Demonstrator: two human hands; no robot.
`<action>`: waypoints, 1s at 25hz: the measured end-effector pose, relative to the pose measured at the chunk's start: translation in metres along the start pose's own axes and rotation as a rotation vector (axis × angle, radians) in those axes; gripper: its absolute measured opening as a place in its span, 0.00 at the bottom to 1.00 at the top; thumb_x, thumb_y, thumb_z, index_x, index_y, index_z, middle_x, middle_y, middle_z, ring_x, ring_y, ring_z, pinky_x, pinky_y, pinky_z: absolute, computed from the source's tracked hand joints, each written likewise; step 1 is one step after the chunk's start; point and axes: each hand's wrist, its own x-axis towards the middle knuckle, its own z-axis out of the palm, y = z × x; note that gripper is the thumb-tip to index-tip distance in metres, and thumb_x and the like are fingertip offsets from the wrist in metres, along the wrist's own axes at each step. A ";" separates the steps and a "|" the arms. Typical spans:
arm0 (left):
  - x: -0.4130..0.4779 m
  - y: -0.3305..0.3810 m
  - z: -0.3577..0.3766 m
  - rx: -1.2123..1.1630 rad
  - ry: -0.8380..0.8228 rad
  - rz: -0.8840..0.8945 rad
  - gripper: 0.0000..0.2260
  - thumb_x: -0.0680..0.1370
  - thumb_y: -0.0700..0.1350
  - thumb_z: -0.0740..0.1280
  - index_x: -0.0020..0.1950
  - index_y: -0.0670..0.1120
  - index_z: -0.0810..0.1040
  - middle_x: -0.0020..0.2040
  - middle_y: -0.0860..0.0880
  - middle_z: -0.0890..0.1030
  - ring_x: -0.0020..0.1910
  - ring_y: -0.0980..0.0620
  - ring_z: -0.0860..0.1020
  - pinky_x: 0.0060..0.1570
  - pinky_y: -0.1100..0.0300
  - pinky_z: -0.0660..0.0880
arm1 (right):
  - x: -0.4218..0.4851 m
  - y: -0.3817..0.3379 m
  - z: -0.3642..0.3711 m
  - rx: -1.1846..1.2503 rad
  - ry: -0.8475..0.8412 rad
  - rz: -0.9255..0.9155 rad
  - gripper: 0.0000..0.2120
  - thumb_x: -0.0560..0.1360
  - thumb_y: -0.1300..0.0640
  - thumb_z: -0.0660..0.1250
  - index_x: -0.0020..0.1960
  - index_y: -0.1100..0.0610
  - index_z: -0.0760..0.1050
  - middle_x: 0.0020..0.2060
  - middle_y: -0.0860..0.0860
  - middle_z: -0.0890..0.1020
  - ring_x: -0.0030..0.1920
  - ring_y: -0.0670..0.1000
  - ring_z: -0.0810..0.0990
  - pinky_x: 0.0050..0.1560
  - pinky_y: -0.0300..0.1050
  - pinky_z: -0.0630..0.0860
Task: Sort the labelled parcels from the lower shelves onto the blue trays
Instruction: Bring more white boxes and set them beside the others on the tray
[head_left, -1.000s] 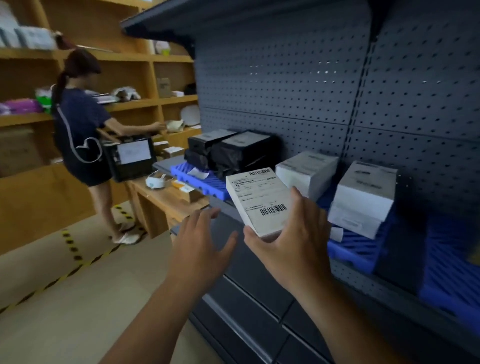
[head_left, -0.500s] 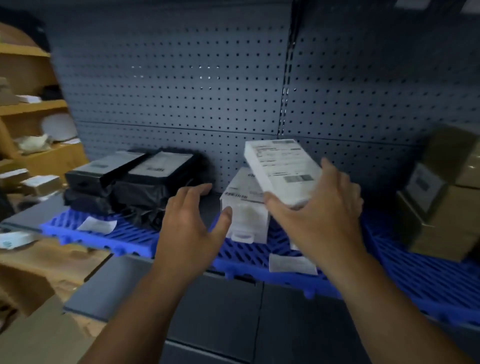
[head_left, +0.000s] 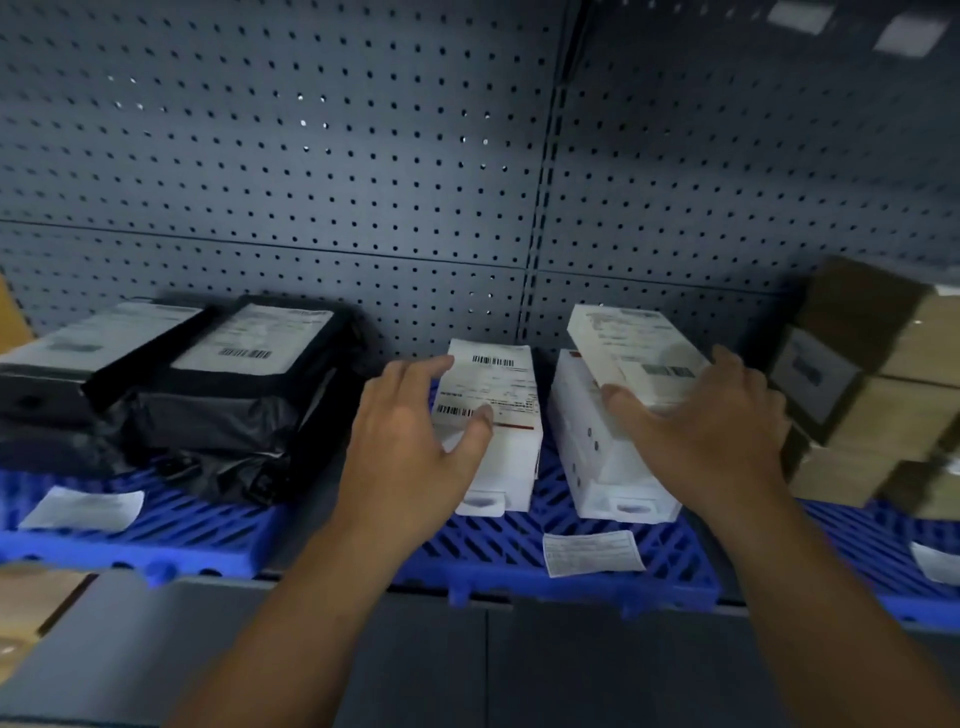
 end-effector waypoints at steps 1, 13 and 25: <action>0.002 0.000 0.001 0.001 -0.003 0.000 0.25 0.77 0.57 0.69 0.72 0.50 0.72 0.64 0.55 0.73 0.67 0.55 0.67 0.68 0.53 0.70 | -0.001 0.003 0.004 -0.021 -0.007 0.007 0.56 0.65 0.27 0.70 0.80 0.57 0.55 0.74 0.57 0.65 0.73 0.61 0.62 0.73 0.59 0.60; 0.006 0.004 0.014 0.005 0.000 -0.009 0.26 0.76 0.60 0.67 0.71 0.51 0.72 0.64 0.56 0.72 0.68 0.55 0.66 0.69 0.51 0.69 | -0.011 0.011 0.018 -0.102 -0.054 -0.109 0.58 0.62 0.25 0.69 0.81 0.51 0.50 0.78 0.53 0.58 0.74 0.60 0.58 0.71 0.64 0.59; -0.001 0.007 0.018 0.014 -0.012 -0.024 0.29 0.75 0.61 0.65 0.72 0.49 0.72 0.65 0.55 0.72 0.68 0.55 0.66 0.67 0.56 0.68 | -0.012 0.016 0.028 -0.077 -0.034 -0.152 0.54 0.62 0.32 0.74 0.78 0.52 0.55 0.73 0.53 0.59 0.70 0.60 0.60 0.64 0.63 0.69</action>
